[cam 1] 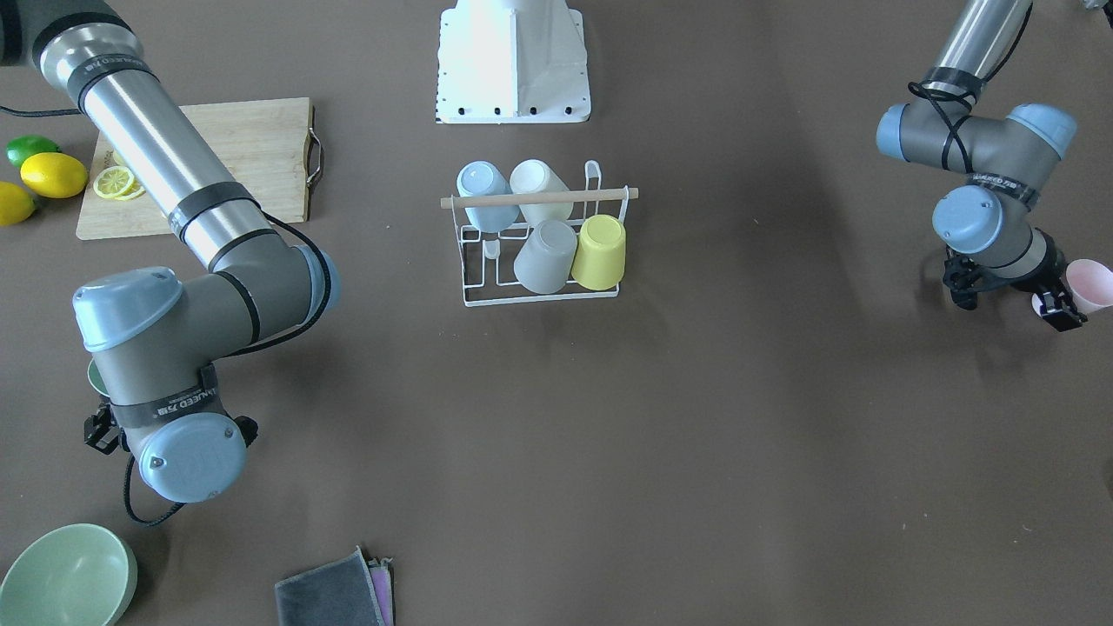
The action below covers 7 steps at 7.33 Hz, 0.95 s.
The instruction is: Place cup on cup holder
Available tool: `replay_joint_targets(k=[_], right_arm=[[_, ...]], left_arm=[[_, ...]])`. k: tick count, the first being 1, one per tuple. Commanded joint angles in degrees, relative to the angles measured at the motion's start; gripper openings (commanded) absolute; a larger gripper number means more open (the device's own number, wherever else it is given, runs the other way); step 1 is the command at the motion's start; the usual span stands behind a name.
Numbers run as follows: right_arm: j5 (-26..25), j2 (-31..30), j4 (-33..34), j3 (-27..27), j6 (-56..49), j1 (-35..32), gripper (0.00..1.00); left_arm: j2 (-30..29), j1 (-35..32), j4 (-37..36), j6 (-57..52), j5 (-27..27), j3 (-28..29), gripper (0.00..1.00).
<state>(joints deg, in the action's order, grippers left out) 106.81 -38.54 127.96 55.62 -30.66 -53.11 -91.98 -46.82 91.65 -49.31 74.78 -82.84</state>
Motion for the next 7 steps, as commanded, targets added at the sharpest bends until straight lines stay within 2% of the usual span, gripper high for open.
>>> replay_joint_targets(k=[1,3,5,6,7], right_arm=[[6.79,-1.18,0.01,11.31,0.16,-3.56,0.16],[16.36,-3.80,-2.96,21.06,5.22,-4.89,0.15],[23.76,-13.10,-19.86,29.43,11.97,-5.25,0.14],[25.18,-13.75,-26.38,30.33,17.86,-5.25,0.14],[27.81,-13.93,-32.36,30.60,20.70,-5.34,0.14]], left_arm=[[0.93,-0.20,1.77,0.00,0.01,0.57,0.97],[1.54,-0.98,3.10,-0.52,0.01,0.58,0.96],[2.15,-2.04,4.15,-1.67,0.01,0.58,0.92],[2.16,-2.04,4.15,-1.67,0.01,0.58,0.87],[2.16,-2.04,4.24,-1.67,0.10,0.58,0.85]])
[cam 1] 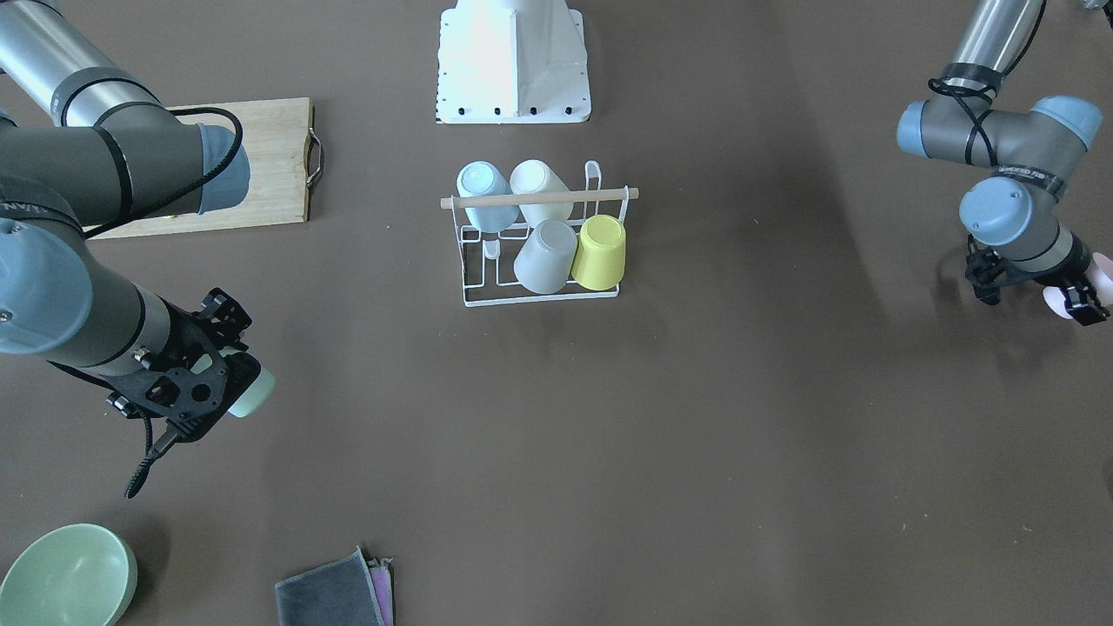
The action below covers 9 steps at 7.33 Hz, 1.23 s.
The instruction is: Place cup on cup holder
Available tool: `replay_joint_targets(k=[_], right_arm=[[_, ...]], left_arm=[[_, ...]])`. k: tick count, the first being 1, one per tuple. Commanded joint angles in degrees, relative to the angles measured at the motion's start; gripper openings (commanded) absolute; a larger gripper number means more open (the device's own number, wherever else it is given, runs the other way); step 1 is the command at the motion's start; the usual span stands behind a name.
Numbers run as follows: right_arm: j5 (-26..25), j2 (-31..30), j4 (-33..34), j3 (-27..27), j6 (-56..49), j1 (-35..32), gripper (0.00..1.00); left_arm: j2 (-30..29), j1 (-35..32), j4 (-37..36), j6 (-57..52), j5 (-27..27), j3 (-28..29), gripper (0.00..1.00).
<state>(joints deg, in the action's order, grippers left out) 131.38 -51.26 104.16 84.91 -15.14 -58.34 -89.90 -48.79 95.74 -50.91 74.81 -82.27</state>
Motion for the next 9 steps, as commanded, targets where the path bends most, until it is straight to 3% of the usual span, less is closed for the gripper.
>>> replay_joint_targets(k=[1,3,5,9], right_arm=[[4.32,-1.21,-14.89,1.31,10.95,-0.45,0.14],[5.12,-3.31,-32.79,0.36,15.65,-0.54,0.14],[4.25,-2.79,-43.27,-0.78,20.67,-0.46,0.14],[-2.26,-3.84,-68.06,-4.55,28.73,5.85,0.14]], left_arm=[[0.08,-0.08,0.15,-0.07,-0.02,0.00,0.85],[-0.27,-0.77,0.50,-0.59,0.07,-0.43,0.75],[-1.15,-4.37,0.59,-4.19,0.77,-2.01,0.71],[-4.04,-12.88,0.59,-11.73,9.18,-11.22,0.70]])
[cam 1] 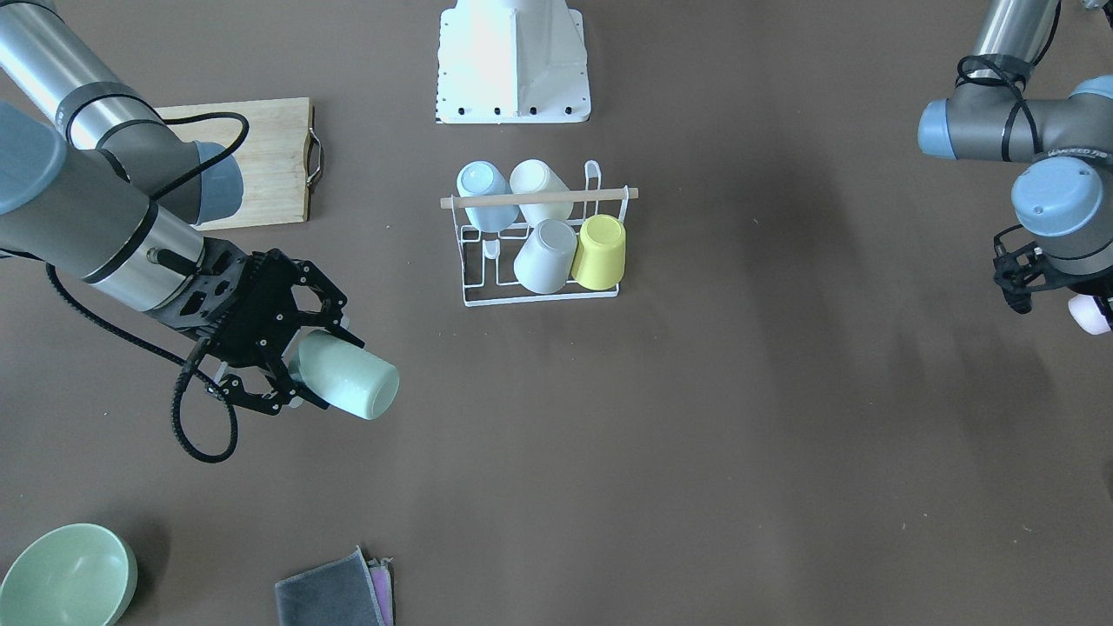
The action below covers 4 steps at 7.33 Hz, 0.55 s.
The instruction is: Place cup on cup holder
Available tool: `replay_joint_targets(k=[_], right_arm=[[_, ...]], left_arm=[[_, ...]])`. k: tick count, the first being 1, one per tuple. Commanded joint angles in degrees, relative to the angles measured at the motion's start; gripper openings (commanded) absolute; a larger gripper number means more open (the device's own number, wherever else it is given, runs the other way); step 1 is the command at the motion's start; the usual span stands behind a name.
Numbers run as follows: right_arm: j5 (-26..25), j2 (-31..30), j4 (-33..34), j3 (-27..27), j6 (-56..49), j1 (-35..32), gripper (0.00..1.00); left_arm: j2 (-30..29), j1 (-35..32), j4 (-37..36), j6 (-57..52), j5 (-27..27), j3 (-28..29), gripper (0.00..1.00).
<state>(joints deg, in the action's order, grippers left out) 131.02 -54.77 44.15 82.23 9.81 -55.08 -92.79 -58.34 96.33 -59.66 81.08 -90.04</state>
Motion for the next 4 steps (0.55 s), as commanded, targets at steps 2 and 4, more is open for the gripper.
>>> replay_joint_targets(k=[2,4], right_arm=[[-2.43,0.19,-29.02,-11.61,13.09,4.19,0.12],[-7.25,-0.42,-43.90,-14.97,14.53,6.56,0.09]], left_arm=[[-3.52,-4.86,0.00,-3.45,6.19,-9.51,0.70],[-5.56,-5.64,0.00,-3.27,7.85,-12.95,0.70]])
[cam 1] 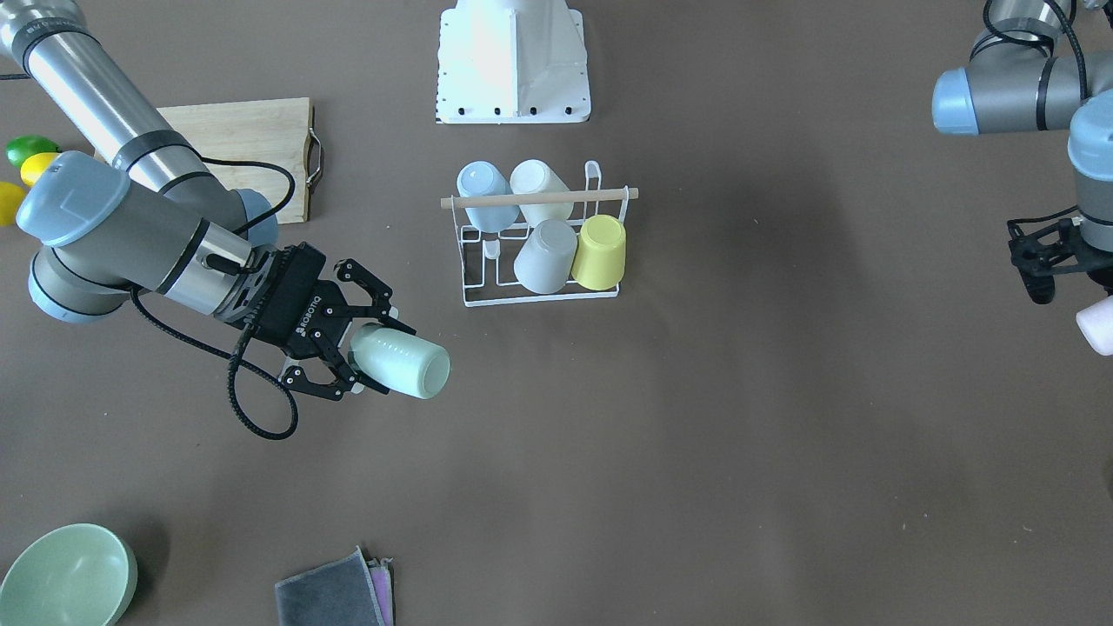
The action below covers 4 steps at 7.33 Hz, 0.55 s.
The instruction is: Place cup on cup holder
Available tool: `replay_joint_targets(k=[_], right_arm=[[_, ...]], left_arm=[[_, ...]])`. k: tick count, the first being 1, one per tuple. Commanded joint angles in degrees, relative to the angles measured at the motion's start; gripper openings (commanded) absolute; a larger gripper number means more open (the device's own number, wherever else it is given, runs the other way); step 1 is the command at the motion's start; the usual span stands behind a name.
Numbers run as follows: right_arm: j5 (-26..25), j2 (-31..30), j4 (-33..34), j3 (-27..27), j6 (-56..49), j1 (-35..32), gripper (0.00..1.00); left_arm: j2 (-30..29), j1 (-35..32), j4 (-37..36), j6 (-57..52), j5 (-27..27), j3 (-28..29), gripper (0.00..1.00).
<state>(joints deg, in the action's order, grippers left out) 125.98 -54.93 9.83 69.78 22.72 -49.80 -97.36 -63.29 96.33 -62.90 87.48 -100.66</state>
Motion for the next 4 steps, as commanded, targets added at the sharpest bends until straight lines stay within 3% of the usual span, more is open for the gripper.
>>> replay_joint_targets(k=[1,2,3,4], right_arm=[[-2.14,-0.44,-15.48,-3.42,2.93,1.46,0.08],[-2.92,0.00,-19.72,-3.34,3.72,1.72,0.08],[-7.81,0.44,-23.93,-2.99,5.73,1.90,0.08],[-12.99,0.96,-25.63,-2.99,6.19,4.34,0.08]], left_arm=[[-2.38,-0.52,0.52,0.93,2.07,-2.35,0.70],[-2.92,-0.52,3.05,1.28,2.17,-2.35,0.65],[-2.84,-0.52,3.25,0.59,2.43,-3.05,0.69],[-2.57,-0.52,7.60,1.28,9.74,-2.53,0.73]])
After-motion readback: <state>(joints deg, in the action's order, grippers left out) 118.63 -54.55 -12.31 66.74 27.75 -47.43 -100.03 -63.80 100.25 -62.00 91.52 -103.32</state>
